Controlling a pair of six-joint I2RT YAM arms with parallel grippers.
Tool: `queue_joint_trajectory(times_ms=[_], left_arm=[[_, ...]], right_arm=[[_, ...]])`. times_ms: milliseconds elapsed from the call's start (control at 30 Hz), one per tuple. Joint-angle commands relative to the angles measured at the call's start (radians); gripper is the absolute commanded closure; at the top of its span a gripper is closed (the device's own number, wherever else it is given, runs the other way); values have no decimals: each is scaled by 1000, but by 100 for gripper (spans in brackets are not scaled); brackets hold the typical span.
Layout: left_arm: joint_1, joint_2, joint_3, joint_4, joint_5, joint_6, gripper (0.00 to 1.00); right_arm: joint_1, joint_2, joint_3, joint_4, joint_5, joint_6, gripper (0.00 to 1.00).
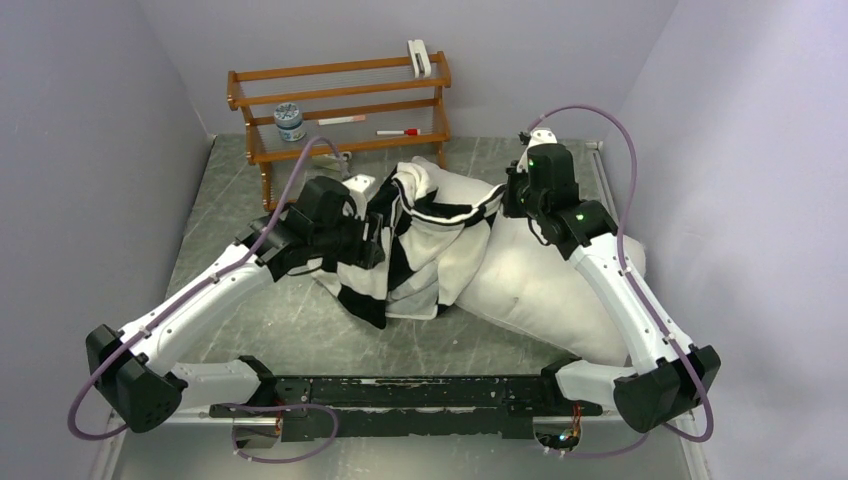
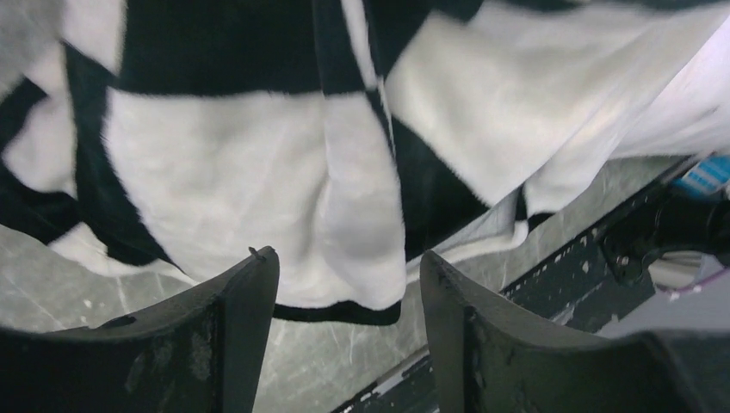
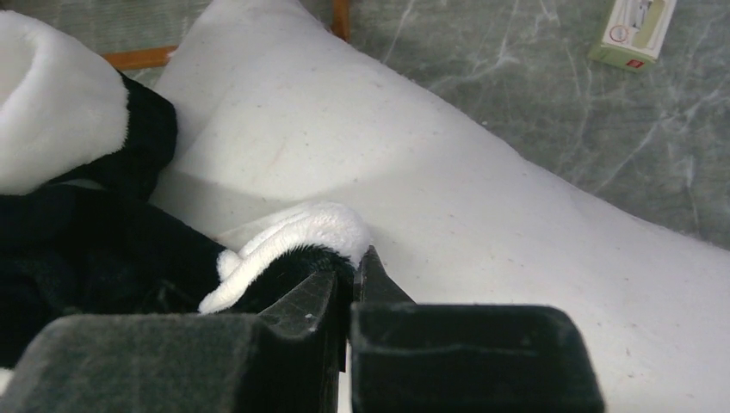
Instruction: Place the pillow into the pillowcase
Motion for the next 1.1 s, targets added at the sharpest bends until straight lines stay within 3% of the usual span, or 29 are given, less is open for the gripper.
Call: queue_joint_trajectory(times_ms=[0,167,300,533,667,733,900,1000,1067], left_arm=[[-31,-3,-86,48,91,-55,38],[-97,19,-157,71,39,-138,45],[-164,33,-189,95,-15,-185,42],[-284,89,-185,12,-353,-243,36],[-307,105,-221,13,-436,-271,39],[-314,109,-241,23,-466,-279,48],[-333,79,-166,-53,-611,-270,90],[-333,30,-59,-145,-779,-251,95],[-332,-15,25,-194,-965,-214,95]], right_arm=[[-11,-6,-4,66,-58,20,100],[-13,-33,-32,103,-83,-4,100],[-15,-44,-50,127,-98,-12,100],[-15,-46,-60,138,-123,-43,100],[-14,-72,-81,165,-132,-53,100],[-14,-86,-90,176,-130,-59,100],[-14,-123,-103,204,-123,-86,100],[-14,-155,-110,289,-133,-92,100],[-14,-160,-61,345,-141,-95,100]])
